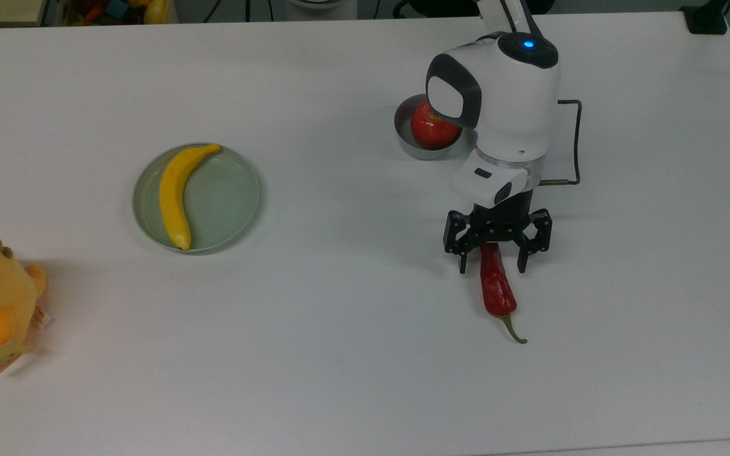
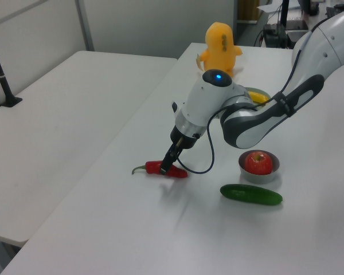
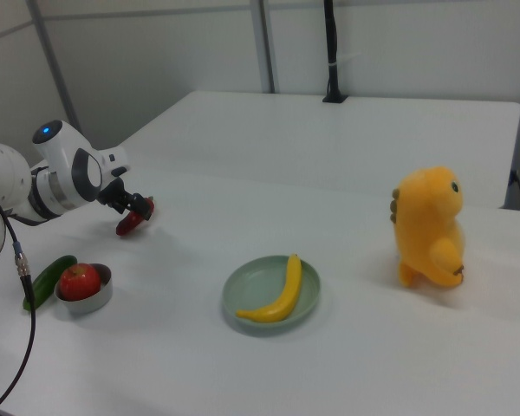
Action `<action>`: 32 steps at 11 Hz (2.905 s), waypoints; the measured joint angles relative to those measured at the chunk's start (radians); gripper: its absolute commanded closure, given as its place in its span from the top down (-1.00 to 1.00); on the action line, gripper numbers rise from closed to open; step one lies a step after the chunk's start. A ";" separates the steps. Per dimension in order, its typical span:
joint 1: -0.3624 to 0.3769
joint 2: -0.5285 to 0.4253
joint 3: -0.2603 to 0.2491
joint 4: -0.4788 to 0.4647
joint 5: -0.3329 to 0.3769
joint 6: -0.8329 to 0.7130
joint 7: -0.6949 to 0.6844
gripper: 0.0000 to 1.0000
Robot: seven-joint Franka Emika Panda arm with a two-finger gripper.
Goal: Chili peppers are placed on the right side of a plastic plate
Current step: 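Close the gripper on the red chili pepper and lift it, then carry the chili pepper past the plate toward the plush toy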
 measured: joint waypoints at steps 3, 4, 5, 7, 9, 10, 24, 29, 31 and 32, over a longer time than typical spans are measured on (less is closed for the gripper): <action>0.000 0.005 0.000 0.001 -0.010 0.000 0.000 -0.78; 0.000 0.005 0.000 0.001 -0.010 0.000 0.000 -0.82; 0.000 0.006 0.000 0.003 -0.010 0.000 0.000 -0.83; -0.001 0.006 -0.001 0.006 -0.010 0.000 0.000 -0.83; -0.003 0.006 -0.002 0.009 -0.010 0.000 0.000 -0.85; -0.004 0.002 -0.002 0.014 -0.010 0.000 0.000 -0.85; -0.338 -0.511 -0.011 -0.089 0.196 -0.432 -0.223 -0.88; -0.543 -0.581 -0.046 -0.105 0.349 -0.649 -0.749 -0.88; -0.576 -0.581 -0.112 -0.164 0.411 -0.653 -0.918 -0.88; -0.587 -0.578 -0.145 -0.193 0.436 -0.653 -0.976 -0.88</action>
